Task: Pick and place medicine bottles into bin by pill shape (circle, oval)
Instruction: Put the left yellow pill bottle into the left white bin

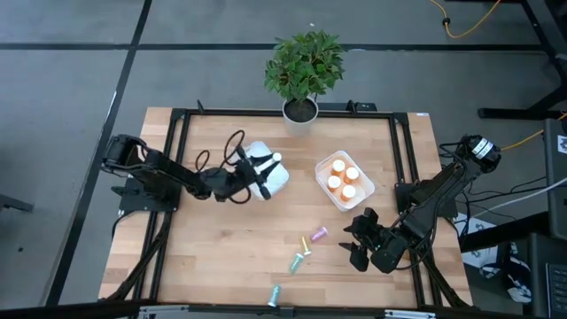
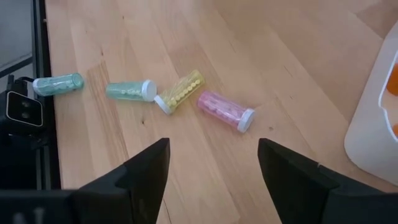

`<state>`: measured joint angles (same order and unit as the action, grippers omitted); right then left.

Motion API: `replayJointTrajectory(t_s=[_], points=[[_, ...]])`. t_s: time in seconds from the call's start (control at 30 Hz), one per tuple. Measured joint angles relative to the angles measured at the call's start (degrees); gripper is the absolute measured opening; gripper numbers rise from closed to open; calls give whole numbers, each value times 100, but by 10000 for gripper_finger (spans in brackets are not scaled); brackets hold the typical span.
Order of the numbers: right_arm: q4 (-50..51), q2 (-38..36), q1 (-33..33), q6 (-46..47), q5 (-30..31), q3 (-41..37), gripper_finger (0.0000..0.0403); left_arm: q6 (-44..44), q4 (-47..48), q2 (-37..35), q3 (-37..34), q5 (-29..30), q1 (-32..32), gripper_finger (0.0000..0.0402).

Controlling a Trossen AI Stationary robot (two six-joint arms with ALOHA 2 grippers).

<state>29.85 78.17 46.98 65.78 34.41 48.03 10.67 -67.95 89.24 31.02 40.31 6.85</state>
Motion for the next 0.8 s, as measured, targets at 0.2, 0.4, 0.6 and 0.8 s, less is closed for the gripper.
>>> replayJointTrajectory(t_s=[0.2,0.4,0.6,0.8], points=[[-16,0,2,134,0,0,245,-635,183,-31,-517,-104,2,81],[-48,0,2,140,21,0,245,-1012,-1314,-29,-1646,236,152,81],[-39,3,2,127,46,0,245,-1502,-1349,-27,-2213,215,249,81],[-39,7,2,137,51,0,245,-1341,-952,-25,-2130,201,233,81]])
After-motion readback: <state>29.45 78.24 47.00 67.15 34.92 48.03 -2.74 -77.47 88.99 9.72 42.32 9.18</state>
